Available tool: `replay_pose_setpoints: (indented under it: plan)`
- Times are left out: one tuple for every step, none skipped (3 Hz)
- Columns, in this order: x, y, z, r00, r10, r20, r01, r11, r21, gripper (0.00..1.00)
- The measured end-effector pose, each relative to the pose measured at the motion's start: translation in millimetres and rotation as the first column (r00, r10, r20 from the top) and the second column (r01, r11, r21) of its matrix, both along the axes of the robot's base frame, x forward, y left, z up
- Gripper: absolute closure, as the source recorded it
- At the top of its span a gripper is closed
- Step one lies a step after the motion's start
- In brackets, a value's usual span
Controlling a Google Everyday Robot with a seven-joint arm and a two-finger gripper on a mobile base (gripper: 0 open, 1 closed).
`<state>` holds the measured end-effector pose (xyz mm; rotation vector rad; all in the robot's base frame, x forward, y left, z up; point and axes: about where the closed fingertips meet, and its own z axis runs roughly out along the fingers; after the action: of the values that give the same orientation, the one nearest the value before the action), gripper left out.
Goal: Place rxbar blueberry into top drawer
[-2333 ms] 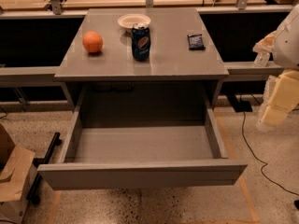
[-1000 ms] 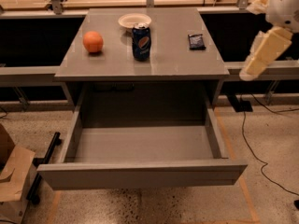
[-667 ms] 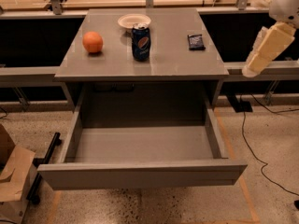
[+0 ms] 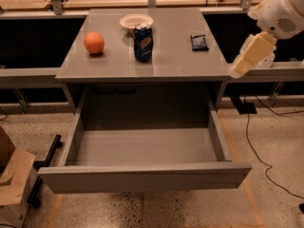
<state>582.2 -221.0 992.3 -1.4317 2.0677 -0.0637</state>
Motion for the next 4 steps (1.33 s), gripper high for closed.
replay_pose_setpoints:
  plan:
    - [65.3,5.2,-14.9,0.9955,-0.075,0.058,0.068,0.990,0.126,0.00]
    - [124.5,11.1,-38.2,0.9842,-0.165,0.065,0.141,0.950,0.280,0.00]
    - [123.7,11.5,-37.9,0.9845,-0.163,0.065,0.139,0.951,0.278,0.00]
    - [140.6,18.3,-44.7,0.9789,-0.187,0.083,0.151,0.934,0.324,0.00]
